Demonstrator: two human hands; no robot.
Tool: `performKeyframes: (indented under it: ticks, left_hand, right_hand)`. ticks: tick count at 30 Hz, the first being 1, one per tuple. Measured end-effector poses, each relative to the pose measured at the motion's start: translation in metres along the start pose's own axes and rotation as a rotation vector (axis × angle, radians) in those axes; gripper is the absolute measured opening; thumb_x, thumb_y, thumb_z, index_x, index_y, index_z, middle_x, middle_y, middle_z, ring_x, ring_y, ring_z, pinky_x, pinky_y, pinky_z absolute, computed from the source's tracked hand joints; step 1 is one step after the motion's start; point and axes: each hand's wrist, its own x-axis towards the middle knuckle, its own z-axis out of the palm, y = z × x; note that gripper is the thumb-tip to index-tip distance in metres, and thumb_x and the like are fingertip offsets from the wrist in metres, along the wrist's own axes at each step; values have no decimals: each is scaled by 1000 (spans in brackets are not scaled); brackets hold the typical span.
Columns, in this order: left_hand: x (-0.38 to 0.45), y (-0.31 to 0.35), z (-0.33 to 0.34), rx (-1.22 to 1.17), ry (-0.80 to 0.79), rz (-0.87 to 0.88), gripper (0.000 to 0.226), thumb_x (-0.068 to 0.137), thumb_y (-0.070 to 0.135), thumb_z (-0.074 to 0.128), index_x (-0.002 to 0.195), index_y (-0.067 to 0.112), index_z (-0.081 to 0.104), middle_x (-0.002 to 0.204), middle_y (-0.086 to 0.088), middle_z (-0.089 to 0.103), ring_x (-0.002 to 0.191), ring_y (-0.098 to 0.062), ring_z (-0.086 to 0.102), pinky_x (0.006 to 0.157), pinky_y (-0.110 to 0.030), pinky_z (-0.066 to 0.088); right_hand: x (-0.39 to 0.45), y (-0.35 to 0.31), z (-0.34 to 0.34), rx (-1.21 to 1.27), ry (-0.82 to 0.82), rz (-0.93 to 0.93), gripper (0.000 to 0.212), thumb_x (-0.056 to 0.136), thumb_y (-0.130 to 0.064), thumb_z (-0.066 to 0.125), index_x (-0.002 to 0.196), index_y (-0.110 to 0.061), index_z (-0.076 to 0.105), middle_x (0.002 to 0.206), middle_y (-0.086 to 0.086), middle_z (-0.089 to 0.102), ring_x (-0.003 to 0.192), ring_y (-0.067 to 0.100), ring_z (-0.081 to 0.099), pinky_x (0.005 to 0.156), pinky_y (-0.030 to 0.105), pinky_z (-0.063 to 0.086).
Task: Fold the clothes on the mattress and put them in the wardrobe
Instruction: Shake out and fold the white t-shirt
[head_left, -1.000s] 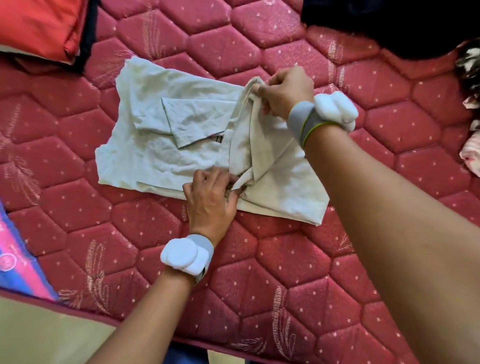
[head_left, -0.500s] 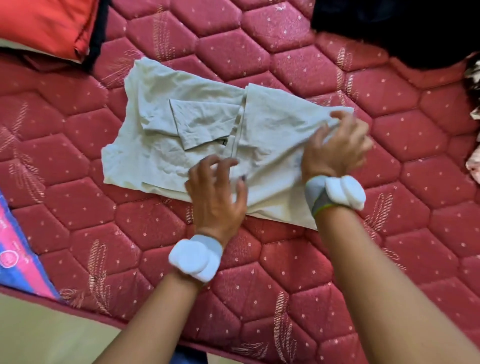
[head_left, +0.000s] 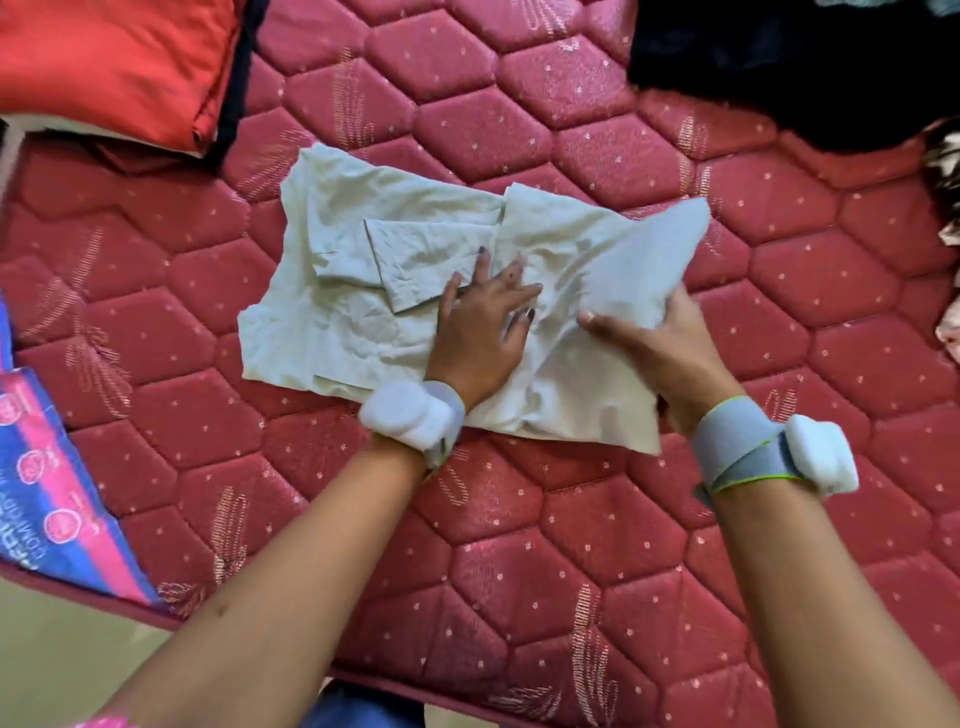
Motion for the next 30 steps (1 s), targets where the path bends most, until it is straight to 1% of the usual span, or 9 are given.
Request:
performKeyframes:
  ticks: [4,7,9,14,18,22,25,27,30]
  left_hand:
    - [3,-1,-89,-1242,-113,-483,54,97,51,34,117,9,61,91,-3,73,79,-16,68,79,-29,54]
    - [1,-45,-142,-1398,-230,-468,75,85,70,30,123,13,59,112,-11,64,91,-26,61,85,-39,49]
    - [-1,-70,-158,-1396,-305,-498,67,84,64,36,124,16,62,120,-11,62,96,-30,62,83,-40,51]
    - [-1,-135,-143,-1114,-236,-721,45,92,21,57,133,3,52,114,-14,66,88,-23,70,79,-38,58]
    - [-5,-155,-143,-1175,-196,-663,30,95,16,51,123,8,57,106,-10,69,89,-22,69,78,-37,58]
    - [-15,-159,-137,-987,-52,-616,38,86,29,68,117,12,55,98,-4,71,83,-18,70,75,-36,57]
    - [-15,-151,-130,-179,151,-488,64,79,47,67,132,21,44,122,-8,63,106,-30,61,87,-39,47]
    - [-20,-136,-118,266,342,-257,69,87,50,53,146,20,32,143,-11,46,125,-33,48,96,-44,40]
    - [-25,-114,-87,346,-17,-108,71,86,61,15,152,33,9,161,-2,8,147,-30,9,113,-56,17]
  right_hand:
    - [2,-28,88,-216,-147,-146,80,75,-2,72,141,-14,28,113,4,61,98,9,62,85,27,53]
    - [2,-36,154,-208,-413,-75,105,76,-14,69,149,-31,-4,102,9,63,82,25,65,67,34,56]
    - [5,-35,176,-223,-476,-25,95,85,-13,67,150,-30,-1,85,4,59,70,25,64,55,27,51]
    - [16,-4,166,-503,107,-99,39,87,-13,57,126,-17,53,77,-4,61,90,26,61,84,34,44]
    - [16,25,151,-495,359,-58,30,86,-20,56,115,-15,55,108,11,61,91,22,54,86,31,38]
    - [17,38,157,-465,311,73,49,86,-54,58,119,-19,52,108,2,62,102,21,57,89,33,40]
    - [21,32,164,-287,242,174,68,66,-70,68,113,-23,56,103,-5,65,98,15,61,92,35,48]
    - [27,31,163,-145,180,248,85,47,-63,82,114,-20,55,104,-2,69,95,17,67,89,39,54]
    - [29,19,168,98,-59,312,60,65,-20,83,117,-5,58,101,11,71,87,28,70,82,44,57]
